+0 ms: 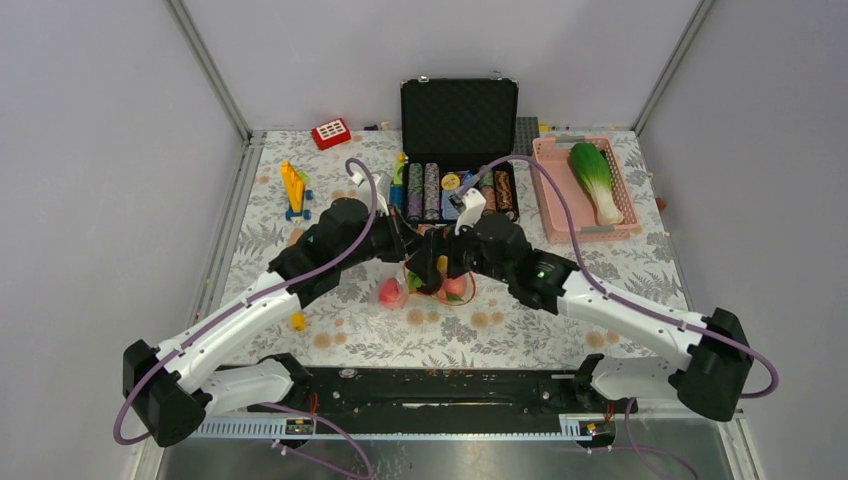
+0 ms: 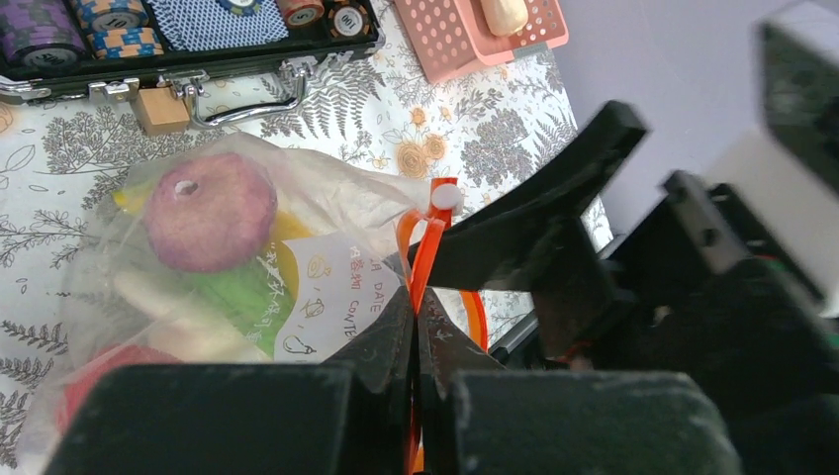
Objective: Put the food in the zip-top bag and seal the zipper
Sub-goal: Place the fake fruit in the zipper food storage bag, then adjust the zipper food storage bag at the center of the board.
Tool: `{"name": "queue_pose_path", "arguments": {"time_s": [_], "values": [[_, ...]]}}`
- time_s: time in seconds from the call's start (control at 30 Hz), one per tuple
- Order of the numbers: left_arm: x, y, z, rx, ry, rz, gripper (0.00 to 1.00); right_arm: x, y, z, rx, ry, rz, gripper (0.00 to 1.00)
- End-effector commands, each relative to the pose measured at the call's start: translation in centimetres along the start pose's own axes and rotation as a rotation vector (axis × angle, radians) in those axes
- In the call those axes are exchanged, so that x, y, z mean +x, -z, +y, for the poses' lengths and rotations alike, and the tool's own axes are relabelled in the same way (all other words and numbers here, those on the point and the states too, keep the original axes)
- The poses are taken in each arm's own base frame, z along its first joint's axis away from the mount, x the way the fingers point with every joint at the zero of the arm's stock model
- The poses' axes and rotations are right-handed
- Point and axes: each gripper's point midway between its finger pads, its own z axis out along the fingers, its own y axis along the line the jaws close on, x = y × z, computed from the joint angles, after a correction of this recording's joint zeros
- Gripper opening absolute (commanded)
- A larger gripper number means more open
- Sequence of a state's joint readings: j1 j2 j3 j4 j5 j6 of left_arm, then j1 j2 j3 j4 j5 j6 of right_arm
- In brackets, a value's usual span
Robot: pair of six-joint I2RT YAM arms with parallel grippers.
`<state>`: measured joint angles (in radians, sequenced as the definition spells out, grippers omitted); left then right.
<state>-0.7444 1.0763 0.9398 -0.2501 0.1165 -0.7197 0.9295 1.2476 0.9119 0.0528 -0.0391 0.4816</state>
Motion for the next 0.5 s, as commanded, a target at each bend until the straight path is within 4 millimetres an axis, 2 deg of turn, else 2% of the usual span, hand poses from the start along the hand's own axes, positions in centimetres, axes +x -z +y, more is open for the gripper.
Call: {"name": "queue_pose_path", "arguments": {"time_s": [0.0, 0.2, 0.3, 0.47], "values": [[-1.0, 0.5, -0.2, -0.001, 0.017, -0.032, 0.0, -4.7, 2.7, 0.3, 0.067, 0.063, -0.126, 1.0], [-1.6, 0.8, 2.5, -0.124, 0.031, -0.056, 0.0, -5.8, 5.5, -2.2, 0.217, 0.116, -0.15, 1.0], [-1.8, 0.8, 2.5, -0.126, 0.031, -0.053, 0.0, -5.9, 6.4, -3.7, 0.317, 0.113, -0.14, 1.0], [-1.7, 0.8, 2.3, -0.114, 0.03, -0.044, 0.0, -3.5, 6.4, -6.2, 0.427, 0.092, -0.061, 1.0]]}}
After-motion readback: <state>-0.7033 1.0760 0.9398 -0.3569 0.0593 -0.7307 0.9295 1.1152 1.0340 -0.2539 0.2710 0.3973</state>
